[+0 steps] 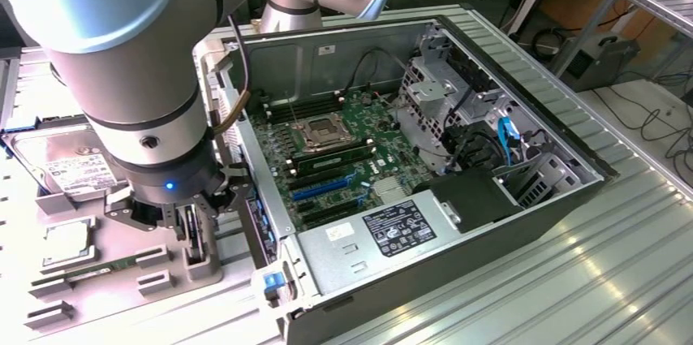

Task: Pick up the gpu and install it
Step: 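Pick up the gpu and move the gpu toward the slot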

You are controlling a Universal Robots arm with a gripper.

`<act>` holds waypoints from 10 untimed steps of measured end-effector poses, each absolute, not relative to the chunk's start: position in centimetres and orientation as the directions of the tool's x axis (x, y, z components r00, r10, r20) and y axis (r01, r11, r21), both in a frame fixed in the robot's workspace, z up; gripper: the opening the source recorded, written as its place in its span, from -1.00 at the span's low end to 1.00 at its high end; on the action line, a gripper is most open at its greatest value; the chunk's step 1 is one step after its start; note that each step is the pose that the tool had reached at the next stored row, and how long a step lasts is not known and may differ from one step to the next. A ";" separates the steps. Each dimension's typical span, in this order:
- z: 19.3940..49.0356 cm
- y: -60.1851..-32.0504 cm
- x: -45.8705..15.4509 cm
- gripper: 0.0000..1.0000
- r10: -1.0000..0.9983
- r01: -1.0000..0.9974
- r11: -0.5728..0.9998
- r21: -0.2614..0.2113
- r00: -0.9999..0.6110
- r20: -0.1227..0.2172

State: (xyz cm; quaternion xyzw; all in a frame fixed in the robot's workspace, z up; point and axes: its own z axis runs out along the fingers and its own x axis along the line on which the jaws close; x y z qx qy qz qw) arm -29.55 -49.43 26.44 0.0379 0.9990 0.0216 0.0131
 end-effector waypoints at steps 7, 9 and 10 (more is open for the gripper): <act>26.3 -49.4 -29.6 -0.15 0.076 0.075 0.996 0.044 -0.997 -0.024; 26.2 -49.4 -29.6 -0.15 0.076 0.075 0.996 0.044 -0.997 -0.025; 26.2 -49.3 -29.6 -0.15 0.076 0.075 0.996 0.044 -0.997 -0.025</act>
